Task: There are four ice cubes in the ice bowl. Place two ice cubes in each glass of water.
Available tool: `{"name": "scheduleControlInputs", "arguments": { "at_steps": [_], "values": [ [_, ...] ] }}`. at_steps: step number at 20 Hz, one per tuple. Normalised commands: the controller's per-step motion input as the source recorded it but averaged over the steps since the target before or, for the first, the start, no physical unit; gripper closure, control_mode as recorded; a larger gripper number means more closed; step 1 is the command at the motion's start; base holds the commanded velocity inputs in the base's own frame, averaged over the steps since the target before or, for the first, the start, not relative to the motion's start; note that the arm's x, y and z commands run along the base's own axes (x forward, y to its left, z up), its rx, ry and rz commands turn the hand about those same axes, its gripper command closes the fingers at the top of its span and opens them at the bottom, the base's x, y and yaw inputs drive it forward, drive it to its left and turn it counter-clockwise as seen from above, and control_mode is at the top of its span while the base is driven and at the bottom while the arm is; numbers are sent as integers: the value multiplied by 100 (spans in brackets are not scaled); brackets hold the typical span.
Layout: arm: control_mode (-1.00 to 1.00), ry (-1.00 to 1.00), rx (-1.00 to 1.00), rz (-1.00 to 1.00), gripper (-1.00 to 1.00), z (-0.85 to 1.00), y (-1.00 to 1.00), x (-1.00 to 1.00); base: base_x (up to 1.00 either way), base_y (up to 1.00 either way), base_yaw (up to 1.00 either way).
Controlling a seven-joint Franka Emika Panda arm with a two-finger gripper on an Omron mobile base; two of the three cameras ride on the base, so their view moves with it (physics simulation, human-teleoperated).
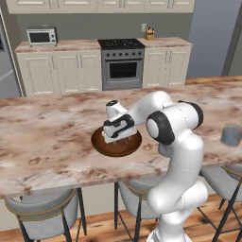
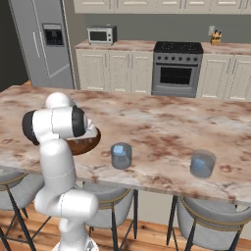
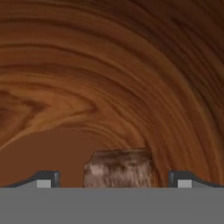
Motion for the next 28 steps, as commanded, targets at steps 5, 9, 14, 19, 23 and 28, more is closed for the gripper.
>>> {"name": "scheduleControlInputs", "arguments": {
  "at_steps": [5, 9, 14, 19, 23, 28],
  "values": [
    [-100, 14, -8, 0, -100, -25, 1, 0, 0, 0, 0],
    [-100, 25, -3, 0, -100, -22, -7, 0, 0, 0, 0],
    [-100, 12, -1, 0, -100, -4, -1, 0, 0, 0, 0],
    [-100, -3, -4, 0, -100, -3, 0, -18, 0, 0, 0],
    [-100, -10, -6, 0, -100, -11, 0, -55, 0, 0, 0],
    [-100, -8, 0, 0, -100, -2, 0, -41, 0, 0, 0]
  ]
}}
